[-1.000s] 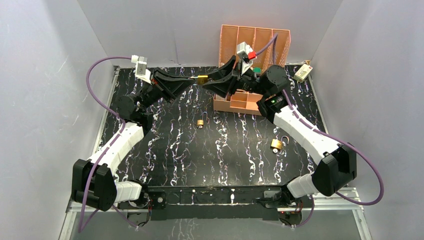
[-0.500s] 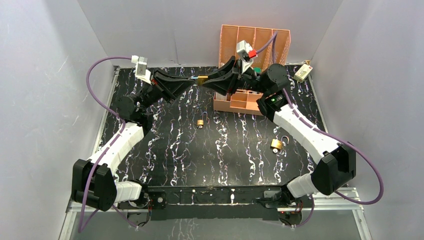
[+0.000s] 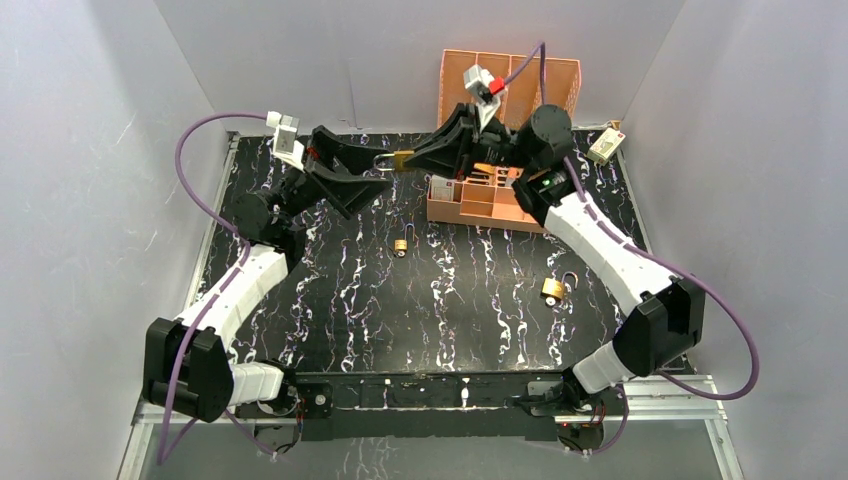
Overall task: Lock with the key
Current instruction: Lock the lock.
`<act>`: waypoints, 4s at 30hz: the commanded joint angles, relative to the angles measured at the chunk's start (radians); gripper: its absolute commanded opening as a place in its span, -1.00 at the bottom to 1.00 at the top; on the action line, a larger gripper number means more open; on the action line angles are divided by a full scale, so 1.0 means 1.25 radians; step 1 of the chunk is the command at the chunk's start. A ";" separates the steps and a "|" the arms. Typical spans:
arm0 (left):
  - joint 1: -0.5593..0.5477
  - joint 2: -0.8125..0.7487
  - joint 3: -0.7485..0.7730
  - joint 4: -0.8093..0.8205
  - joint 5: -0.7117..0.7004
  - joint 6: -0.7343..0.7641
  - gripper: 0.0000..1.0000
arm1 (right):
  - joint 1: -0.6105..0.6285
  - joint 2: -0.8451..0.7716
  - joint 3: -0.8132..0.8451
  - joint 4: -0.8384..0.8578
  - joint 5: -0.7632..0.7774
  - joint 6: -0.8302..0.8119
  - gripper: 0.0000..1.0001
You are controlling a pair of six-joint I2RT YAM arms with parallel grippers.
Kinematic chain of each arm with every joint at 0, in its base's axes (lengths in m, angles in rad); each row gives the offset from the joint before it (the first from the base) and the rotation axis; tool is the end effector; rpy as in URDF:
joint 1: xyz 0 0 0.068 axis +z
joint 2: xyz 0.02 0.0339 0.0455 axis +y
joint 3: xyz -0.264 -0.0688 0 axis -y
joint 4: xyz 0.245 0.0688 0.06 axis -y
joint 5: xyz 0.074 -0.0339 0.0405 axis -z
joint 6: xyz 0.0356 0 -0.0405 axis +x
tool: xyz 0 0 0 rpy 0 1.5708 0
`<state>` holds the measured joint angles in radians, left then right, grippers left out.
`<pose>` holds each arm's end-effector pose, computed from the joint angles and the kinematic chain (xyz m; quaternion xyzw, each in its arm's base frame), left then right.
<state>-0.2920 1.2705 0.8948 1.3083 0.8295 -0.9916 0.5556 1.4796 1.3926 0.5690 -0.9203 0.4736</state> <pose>0.2321 -0.0972 0.4103 0.2611 0.4009 -0.6215 0.6204 0.2653 0.1981 0.4592 -0.3986 0.4481 0.5774 0.5540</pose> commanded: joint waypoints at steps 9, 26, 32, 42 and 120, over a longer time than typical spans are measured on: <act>0.021 0.059 0.167 0.032 0.312 -0.056 0.76 | -0.122 0.116 0.238 0.024 -0.429 0.286 -1.00; -0.021 0.121 0.224 0.066 0.318 -0.086 0.01 | -0.106 0.161 0.226 0.226 -0.433 0.439 -1.00; -0.047 0.133 0.231 0.077 0.306 -0.106 -0.21 | -0.107 0.165 0.241 0.164 -0.395 0.385 -1.00; -0.048 0.141 0.220 0.077 0.280 -0.105 -0.39 | -0.106 0.157 0.257 0.113 -0.387 0.344 -1.00; -0.025 0.151 0.200 -0.066 0.118 0.120 -1.00 | 0.081 0.188 0.179 -0.058 -0.295 0.166 -1.00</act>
<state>-0.2714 1.4586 1.1191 1.2171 1.2156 -0.9188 0.4751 1.7027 1.6218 0.5602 -1.3003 0.7151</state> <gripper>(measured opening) 0.037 0.205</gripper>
